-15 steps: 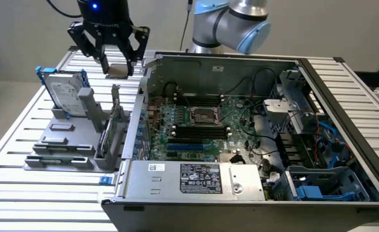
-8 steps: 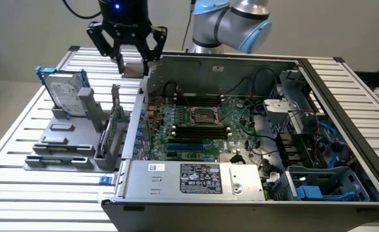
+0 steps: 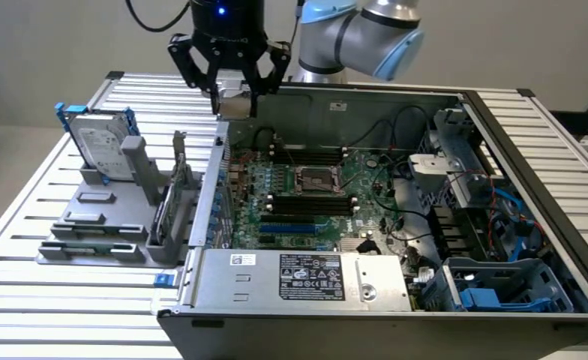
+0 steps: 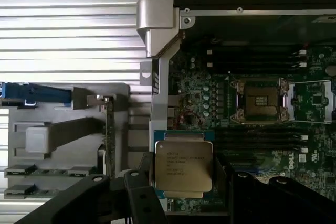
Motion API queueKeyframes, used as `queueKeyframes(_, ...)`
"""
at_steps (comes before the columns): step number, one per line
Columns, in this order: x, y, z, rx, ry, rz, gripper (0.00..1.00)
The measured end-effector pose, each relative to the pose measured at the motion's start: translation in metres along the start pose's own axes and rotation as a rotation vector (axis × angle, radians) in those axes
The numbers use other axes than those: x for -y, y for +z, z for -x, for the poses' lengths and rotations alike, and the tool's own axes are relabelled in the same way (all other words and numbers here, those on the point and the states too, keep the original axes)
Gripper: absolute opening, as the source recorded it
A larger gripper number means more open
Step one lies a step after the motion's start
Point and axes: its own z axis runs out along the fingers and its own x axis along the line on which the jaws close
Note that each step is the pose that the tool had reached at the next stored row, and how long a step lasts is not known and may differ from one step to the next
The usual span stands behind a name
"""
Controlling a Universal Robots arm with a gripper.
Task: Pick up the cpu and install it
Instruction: 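Pick up the cpu and move it towards the insertion slot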
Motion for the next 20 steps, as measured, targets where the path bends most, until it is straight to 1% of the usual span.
queueKeyframes(4, -0.0021, 0.0045, 0.018, -0.0010, 0.000, 0.0001, 0.55)
queueKeyframes(11, -0.0069, 0.0154, 0.051, -0.0017, 0.000, 0.0001, 0.55)
queueKeyframes(20, -0.0233, 0.0321, 0.092, -0.0018, 0.000, 0.0001, 0.55)
